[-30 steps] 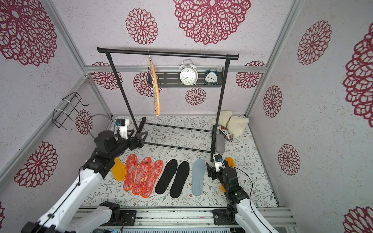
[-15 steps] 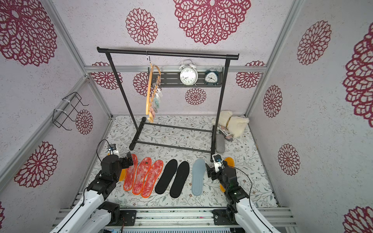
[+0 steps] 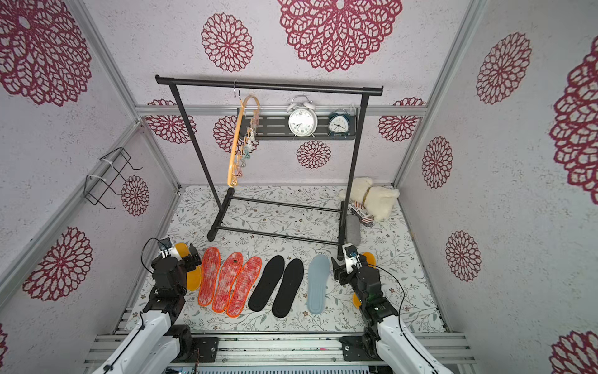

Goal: Take the shoe insoles off the hanger
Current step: Reset both arms

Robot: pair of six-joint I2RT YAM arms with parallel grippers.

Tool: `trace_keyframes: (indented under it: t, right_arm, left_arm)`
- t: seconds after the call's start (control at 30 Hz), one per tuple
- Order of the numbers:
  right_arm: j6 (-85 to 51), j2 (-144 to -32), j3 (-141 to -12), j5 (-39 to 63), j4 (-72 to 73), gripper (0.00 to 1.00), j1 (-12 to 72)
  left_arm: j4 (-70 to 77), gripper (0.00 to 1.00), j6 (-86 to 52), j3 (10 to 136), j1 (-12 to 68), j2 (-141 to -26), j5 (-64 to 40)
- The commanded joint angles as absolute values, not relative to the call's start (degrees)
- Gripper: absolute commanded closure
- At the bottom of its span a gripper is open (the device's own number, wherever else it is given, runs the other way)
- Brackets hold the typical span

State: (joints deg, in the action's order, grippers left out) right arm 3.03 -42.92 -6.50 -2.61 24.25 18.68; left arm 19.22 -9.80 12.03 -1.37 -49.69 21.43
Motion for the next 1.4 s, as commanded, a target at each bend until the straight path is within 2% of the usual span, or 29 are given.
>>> trace_keyframes:
  t: [0.0, 0.07, 0.23, 0.33, 0.47, 0.5, 0.6, 0.67, 0.73, 0.77, 0.8, 1.37]
  right_arm:
    - [3.02, -51.21, -10.03, -3.33, 37.96, 0.2, 14.78]
    - [1.81, -58.14, -11.27, -3.33, 46.31, 0.2, 11.9]
    - [3.56, -74.83, -14.68, -4.54, 60.13, 0.2, 7.36]
    - [0.8, -81.37, -11.45, -5.35, 72.29, 0.2, 3.56]
    - [-3.56, -88.96, -5.96, -1.65, 89.7, 0.16, -0.7]
    - [-3.23, -87.69, -6.98, -0.42, 85.83, 0.16, -0.99]
    - [-2.06, -87.87, -10.52, 1.39, 79.41, 0.11, -0.86]
    - [-1.48, -88.28, -10.99, 0.34, 79.13, 0.07, -0.1]
    - [-1.11, -88.08, -11.07, -0.81, 78.9, 0.11, 0.43]
    - [-0.97, -87.74, -10.89, -0.96, 78.35, 0.03, 0.52]
    - [-0.95, -87.97, -10.74, -0.87, 79.53, 0.01, 0.61]
    - [0.62, -88.11, -12.09, 0.02, 76.83, 0.01, 1.41]
  left_arm:
    - [35.07, 0.03, -9.13, 13.58, -4.63, -60.09, 14.08]
    - [42.08, 0.03, -9.95, 14.46, -6.58, -67.16, 11.73]
    - [46.69, 0.03, -8.19, 19.81, -7.64, -77.5, 7.2]
    - [53.11, 0.03, -7.37, 20.06, -8.74, -83.68, 3.7]
    - [63.21, 0.03, -6.71, 17.25, -8.48, -88.83, 2.21]
    - [62.31, 0.03, -6.72, 18.17, -8.34, -88.99, 2.77]
    - [46.75, 0.03, -8.51, 25.18, -8.35, -88.11, 6.03]
    - [49.33, 0.03, -7.7, 24.47, -8.04, -88.78, 6.85]
    - [48.86, 0.03, -7.7, 24.59, -7.94, -88.68, 7.0]
    - [48.28, 0.03, -7.89, 24.66, -7.86, -88.45, 6.92]
    - [48.46, 0.03, -7.91, 24.61, -7.91, -88.48, 6.9]
    - [49.0, 0.03, -7.65, 24.52, -7.75, -88.68, 7.19]
